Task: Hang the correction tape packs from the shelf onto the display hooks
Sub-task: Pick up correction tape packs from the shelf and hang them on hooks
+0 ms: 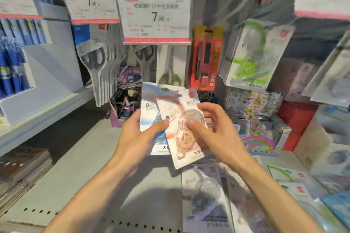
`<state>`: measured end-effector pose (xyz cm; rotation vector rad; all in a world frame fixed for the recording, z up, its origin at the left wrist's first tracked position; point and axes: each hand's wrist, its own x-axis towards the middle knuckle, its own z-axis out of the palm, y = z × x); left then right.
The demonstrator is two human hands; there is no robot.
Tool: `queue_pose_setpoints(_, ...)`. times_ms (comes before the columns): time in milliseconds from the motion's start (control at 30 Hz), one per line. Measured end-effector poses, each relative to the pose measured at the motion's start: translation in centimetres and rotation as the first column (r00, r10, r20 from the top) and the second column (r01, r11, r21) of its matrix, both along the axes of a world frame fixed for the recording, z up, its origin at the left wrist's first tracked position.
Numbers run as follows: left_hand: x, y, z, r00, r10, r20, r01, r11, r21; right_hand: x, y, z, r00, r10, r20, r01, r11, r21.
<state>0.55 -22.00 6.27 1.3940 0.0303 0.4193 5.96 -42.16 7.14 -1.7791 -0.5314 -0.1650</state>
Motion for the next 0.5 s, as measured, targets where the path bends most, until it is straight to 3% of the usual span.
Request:
queue_pose_setpoints(200,-0.7,-6.4,2.7,0.992,0.009,0.124,-0.022,0.995,0.098,-1.6,-6.9,1.4,0.983,0.076,-0.169,-0.046,0.983,0.176)
queue_pose_setpoints(500,-2.0,-13.9,7.3,0.97,0.027,0.242,-0.095,0.957,0.274,-1.9,-18.0,3.9,0.997,0.067,-0.038,-0.052,0.947,0.316)
